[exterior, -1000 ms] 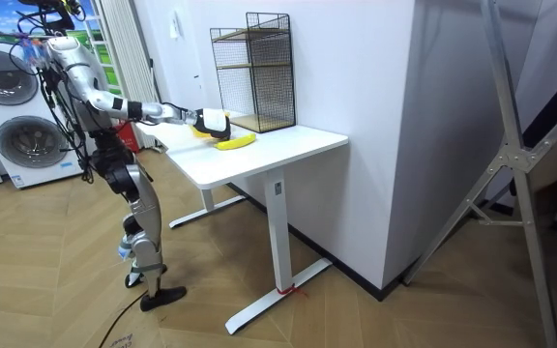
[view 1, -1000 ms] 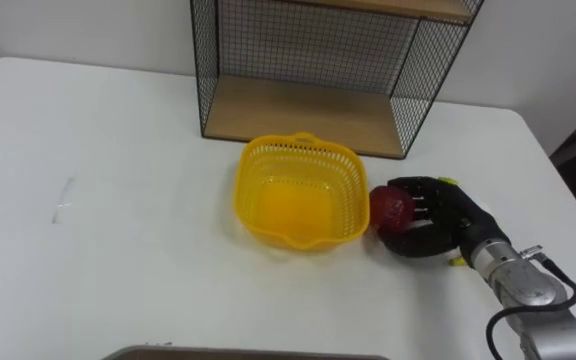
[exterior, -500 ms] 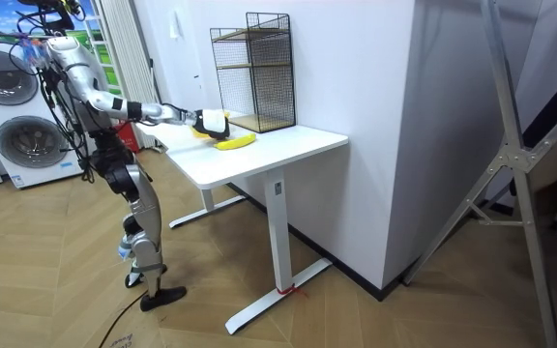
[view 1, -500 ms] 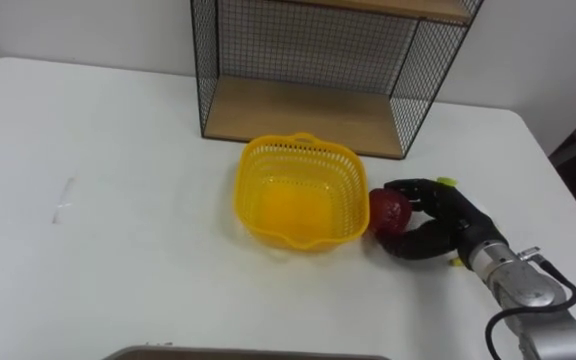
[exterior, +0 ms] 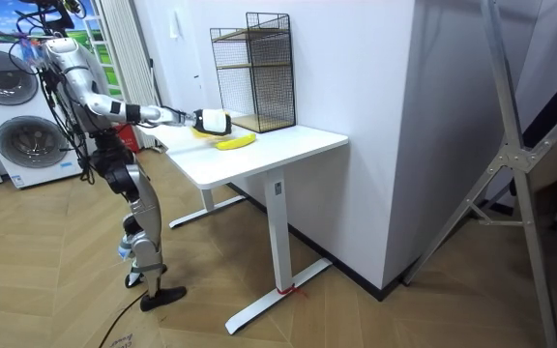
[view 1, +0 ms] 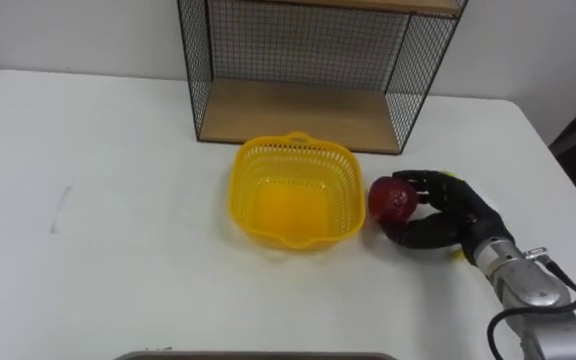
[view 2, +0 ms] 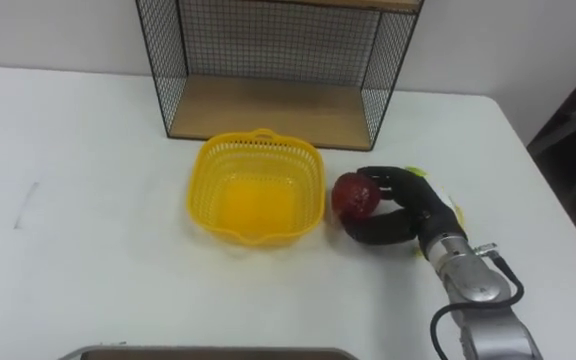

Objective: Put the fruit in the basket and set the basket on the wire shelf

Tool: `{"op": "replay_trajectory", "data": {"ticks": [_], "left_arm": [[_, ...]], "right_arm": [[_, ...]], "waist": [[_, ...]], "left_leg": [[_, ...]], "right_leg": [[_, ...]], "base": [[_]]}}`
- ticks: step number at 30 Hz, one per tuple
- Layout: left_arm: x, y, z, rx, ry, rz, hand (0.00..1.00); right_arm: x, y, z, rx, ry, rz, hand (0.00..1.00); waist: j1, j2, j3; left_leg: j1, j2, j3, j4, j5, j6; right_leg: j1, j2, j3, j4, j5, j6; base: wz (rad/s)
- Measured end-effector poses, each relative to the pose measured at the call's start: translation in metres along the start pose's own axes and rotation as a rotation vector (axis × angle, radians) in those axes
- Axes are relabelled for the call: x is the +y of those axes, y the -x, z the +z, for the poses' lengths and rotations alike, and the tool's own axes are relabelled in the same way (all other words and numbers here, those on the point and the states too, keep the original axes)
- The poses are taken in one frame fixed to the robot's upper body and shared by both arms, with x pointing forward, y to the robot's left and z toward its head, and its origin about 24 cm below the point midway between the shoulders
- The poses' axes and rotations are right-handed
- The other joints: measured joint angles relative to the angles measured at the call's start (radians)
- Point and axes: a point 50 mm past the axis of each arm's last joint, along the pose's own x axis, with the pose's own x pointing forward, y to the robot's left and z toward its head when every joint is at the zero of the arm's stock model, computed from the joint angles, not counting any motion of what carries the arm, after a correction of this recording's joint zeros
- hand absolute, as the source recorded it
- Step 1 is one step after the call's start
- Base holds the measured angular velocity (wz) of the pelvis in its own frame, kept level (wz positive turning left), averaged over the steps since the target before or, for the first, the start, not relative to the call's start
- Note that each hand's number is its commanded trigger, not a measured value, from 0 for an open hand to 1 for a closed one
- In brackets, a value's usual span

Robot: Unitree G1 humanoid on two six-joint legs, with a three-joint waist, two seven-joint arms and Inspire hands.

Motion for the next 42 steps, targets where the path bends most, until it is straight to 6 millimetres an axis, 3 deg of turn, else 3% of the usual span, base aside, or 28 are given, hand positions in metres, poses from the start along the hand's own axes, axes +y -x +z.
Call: {"op": "replay_trajectory", "data": {"ticks": [2, 7, 15, 21, 25, 32, 34, 42], "left_arm": [[-0.001, 0.001, -0.002, 0.003, 0.0, -0.002, 0.0], [-0.001, 0.001, -0.001, 0.0, 0.002, -0.001, 0.0], [0.001, 0.0, 0.003, -0.011, 0.003, 0.004, 0.0], [0.003, -0.002, 0.009, -0.03, 0.007, 0.01, 0.0], [0.005, -0.002, 0.012, -0.05, 0.001, 0.013, 0.0], [0.005, -0.002, 0.016, -0.061, -0.013, 0.011, 0.0], [0.005, -0.003, 0.018, -0.066, -0.021, 0.011, 0.0], [0.005, -0.003, 0.019, -0.07, -0.028, 0.006, 0.0]], "right_arm": [[-0.005, 0.0, 0.006, -0.031, -0.037, -0.039, 1.0], [-0.018, 0.004, 0.044, -0.21, -0.153, -0.127, 1.0], [-0.02, 0.006, 0.062, -0.286, -0.192, -0.159, 1.0], [-0.015, 0.013, 0.09, -0.403, -0.108, -0.137, 1.0], [-0.004, 0.017, 0.106, -0.47, -0.069, -0.088, 1.0], [0.012, 0.016, 0.109, -0.472, 0.09, 0.002, 1.0], [0.018, 0.017, 0.109, -0.475, 0.128, 0.05, 1.0], [0.026, 0.016, 0.109, -0.463, 0.183, 0.111, 1.0]], "waist": [[-0.002, 0.0, 0.0], [-0.006, 0.01, -0.0005], [-0.013, 0.011, -0.0028], [-0.019, 0.006, -0.0008], [-0.017, -0.009, -0.0011], [0.009, -0.027, 0.0051], [0.009, -0.033, 0.0026], [0.029, -0.032, 0.0028]], "left_leg": [[0.0, 0.0, 0.0, 0.0, 0.0, 0.0], [-0.001, 0.0, 0.001, 0.0, 0.0, 0.0], [-0.002, 0.0, 0.004, 0.0, 0.0, 0.0], [-0.014, 0.0, 0.011, 0.001, 0.0, 0.0], [-0.014, 0.002, 0.02, 0.0, 0.0, 0.0], [-0.014, 0.003, 0.039, -0.003, 0.0, 0.0], [-0.022, 0.003, 0.038, -0.003, 0.0, 0.0], [-0.03, 0.003, 0.032, -0.003, 0.0, 0.0]], "right_leg": [[0.0, 0.0, 0.0, 0.0, 0.0, 0.0], [0.0, 0.0, 0.0, 0.0, 0.0, 0.0], [-0.001, -0.001, -0.001, 0.001, 0.0, 0.001], [-0.021, 0.001, 0.008, 0.006, 0.0, 0.001], [-0.026, 0.008, 0.014, 0.007, 0.0, 0.0], [-0.034, 0.01, 0.028, 0.017, 0.0, 0.0], [-0.043, 0.01, 0.03, 0.018, -0.001, 0.001], [-0.049, 0.005, 0.028, 0.017, -0.001, 0.001]], "base": [[0.0], [0.0], [0.0], [-0.05], [-0.07], [-0.06], [0.02], [0.02]]}}
